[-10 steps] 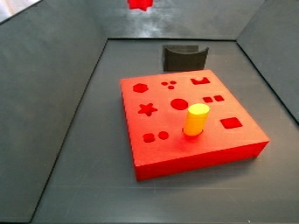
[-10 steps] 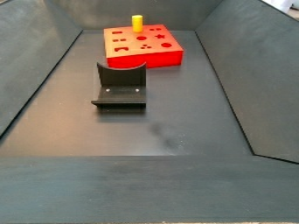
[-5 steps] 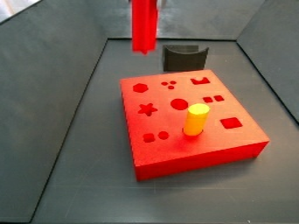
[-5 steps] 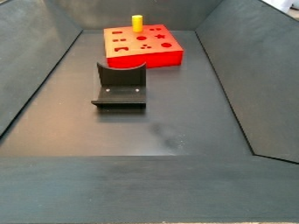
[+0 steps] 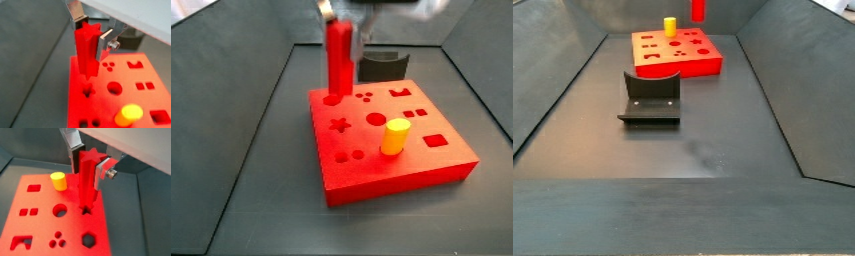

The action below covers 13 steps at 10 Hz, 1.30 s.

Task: Pick up the star object. Move up. Place the star object on the fixture. Regrasp the star object. Move to above the board. Insert the star object.
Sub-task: Insert the star object.

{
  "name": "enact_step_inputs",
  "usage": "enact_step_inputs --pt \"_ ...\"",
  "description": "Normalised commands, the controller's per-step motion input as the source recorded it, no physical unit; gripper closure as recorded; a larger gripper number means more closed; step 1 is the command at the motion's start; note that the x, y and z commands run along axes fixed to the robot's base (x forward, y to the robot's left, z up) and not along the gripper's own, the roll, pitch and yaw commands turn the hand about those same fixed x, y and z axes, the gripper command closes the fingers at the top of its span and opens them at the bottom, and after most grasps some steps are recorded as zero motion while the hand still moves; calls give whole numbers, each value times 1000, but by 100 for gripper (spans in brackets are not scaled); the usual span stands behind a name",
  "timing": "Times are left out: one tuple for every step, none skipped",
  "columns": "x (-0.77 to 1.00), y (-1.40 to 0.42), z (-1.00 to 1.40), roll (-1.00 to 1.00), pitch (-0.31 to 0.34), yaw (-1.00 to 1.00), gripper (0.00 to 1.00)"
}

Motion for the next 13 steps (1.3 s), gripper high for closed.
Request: enact_step_inputs --pt "0 0 -191 56 0 0 100" --pt "0 -60 -651 7 -76 0 100" --pt "0 0 -809 0 -71 17 100" --pt "0 0 -31 -26 0 0 100" --pt "0 0 -174 3 -29 0 100" --pt "-34 0 -514 96 0 97 100" --pt "-289 0 -663 169 0 306 100" --pt "-363 0 -800 121 0 471 100" --pt "-249 -111 -860 19 0 534 100" --pt "0 -269 -931 -7 0 574 100" --pt "431 -171 -806 -27 41 303 100" --pt "629 0 -663 0 83 51 100" --pt "571 77 -591 20 134 17 100"
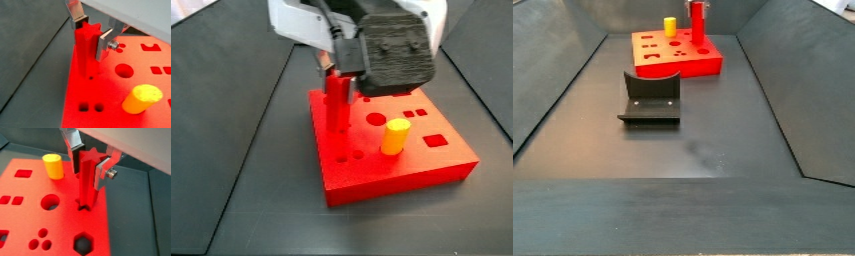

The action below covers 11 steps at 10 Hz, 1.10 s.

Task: Pick up the star object. Move up. Place the star object on the fixture. Regrasp the star object. Move to above the board. Insert the star object.
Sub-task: Insert the star object.

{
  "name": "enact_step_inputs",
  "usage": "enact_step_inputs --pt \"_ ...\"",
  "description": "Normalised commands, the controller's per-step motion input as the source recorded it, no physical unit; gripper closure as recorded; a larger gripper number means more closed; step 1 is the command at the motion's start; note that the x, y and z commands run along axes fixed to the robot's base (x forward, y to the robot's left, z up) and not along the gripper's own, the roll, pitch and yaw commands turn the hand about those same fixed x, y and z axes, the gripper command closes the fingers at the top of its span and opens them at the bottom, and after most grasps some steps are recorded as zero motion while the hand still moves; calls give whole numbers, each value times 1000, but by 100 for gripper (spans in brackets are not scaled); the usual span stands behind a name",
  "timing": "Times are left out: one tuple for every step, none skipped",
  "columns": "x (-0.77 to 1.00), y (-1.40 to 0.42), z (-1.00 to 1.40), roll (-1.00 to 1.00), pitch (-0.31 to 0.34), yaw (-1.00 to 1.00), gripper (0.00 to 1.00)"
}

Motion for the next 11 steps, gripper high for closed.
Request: enact_step_inputs --pt "351 269 -431 0 144 157 100" --pt "0 231 -277 0 74 314 100" --pt "0 183 -191 0 39 289 100" --pt "0 100 -260 0 33 246 100" --pt "-166 0 -506 9 19 354 100" --pt "-129 -209 -809 0 0 526 100" --pt "-63 -323 -857 -17 0 540 100" --pt "-43 -197 -834 0 0 420 100" --pt "0 -6 -857 0 0 11 100" --pt "60 49 -877 0 19 -31 100" --pt "274 363 -780 -31 141 -166 100"
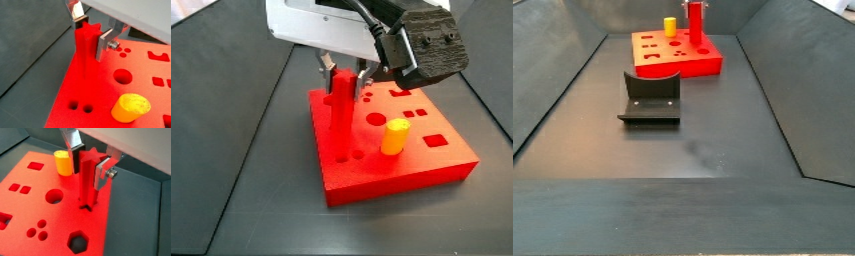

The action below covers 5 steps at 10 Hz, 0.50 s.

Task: Pick up the star object. Move up. Place the star object on the fixture. Regrasp the star object. Move to above the board. Insert the star object.
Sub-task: Insert the star object.

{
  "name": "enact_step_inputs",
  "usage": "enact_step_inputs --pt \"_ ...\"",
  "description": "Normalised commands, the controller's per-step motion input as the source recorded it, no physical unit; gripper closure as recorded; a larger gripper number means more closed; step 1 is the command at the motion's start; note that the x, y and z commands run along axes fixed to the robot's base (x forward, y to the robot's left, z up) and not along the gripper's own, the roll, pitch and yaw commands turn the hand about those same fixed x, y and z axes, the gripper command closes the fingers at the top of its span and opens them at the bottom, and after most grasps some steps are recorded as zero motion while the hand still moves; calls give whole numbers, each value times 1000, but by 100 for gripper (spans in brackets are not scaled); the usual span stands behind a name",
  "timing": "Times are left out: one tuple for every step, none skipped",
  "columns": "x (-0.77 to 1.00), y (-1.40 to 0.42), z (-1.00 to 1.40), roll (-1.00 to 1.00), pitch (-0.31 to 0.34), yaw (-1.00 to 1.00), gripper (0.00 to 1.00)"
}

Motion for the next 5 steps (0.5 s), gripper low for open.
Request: enact_step_inputs --pt "306 460 -709 -86 174 -189 100" --pt "17 0 -51 0 27 0 100" --pt "0 -9 -243 89 0 0 100" --pt "-34 -89 -440 0 -96 -80 100" --pt "-297 -177 -534 0 -136 -351 100"
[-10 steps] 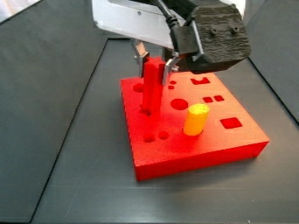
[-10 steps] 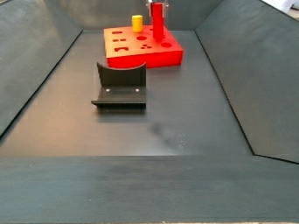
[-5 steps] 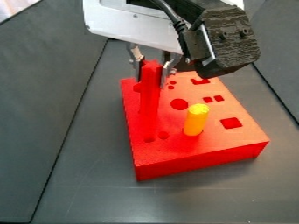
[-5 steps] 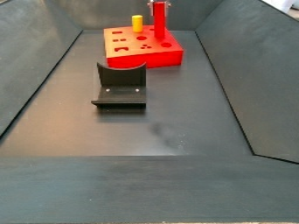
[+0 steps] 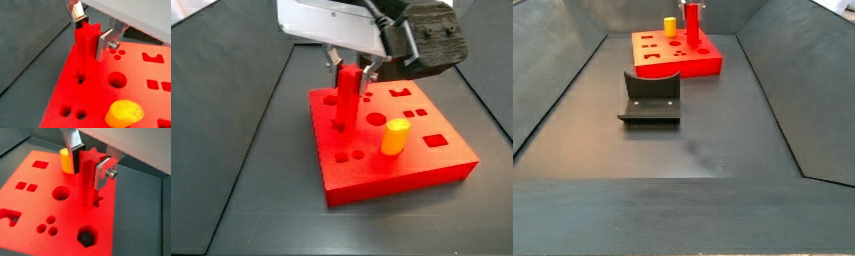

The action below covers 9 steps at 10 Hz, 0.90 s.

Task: Pick up the star object. Move up. Place the star object on the fixture. Regrasp the star object. Move to above the board. Insert the star object.
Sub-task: Insert the star object.

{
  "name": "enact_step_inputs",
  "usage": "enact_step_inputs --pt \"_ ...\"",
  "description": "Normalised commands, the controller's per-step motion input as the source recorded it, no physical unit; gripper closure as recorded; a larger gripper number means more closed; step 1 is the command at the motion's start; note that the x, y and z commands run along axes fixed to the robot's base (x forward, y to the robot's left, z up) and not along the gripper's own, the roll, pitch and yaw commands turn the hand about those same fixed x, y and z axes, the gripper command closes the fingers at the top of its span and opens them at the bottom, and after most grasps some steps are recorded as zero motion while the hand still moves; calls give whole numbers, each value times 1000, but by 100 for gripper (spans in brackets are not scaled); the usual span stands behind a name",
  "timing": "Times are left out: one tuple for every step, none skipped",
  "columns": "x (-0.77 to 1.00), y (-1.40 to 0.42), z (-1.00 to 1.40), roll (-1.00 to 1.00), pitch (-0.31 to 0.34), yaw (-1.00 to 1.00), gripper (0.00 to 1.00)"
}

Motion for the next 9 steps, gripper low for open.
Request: enact_step_inputs --pt "0 0 0 0 10 0 100" --pt "0 -46 -166 0 0 0 100" --pt "0 -186 -311 1 -59 -17 100" --pt "0 -326 -391 31 -100 -320 100" --pt "0 -86 -80 17 0 -366 100" --pt "0 0 0 0 4 0 100" --pt "-60 0 -409 4 0 0 100" --pt "0 331 -380 -30 3 0 100" --pt "0 -6 -60 0 0 0 100"
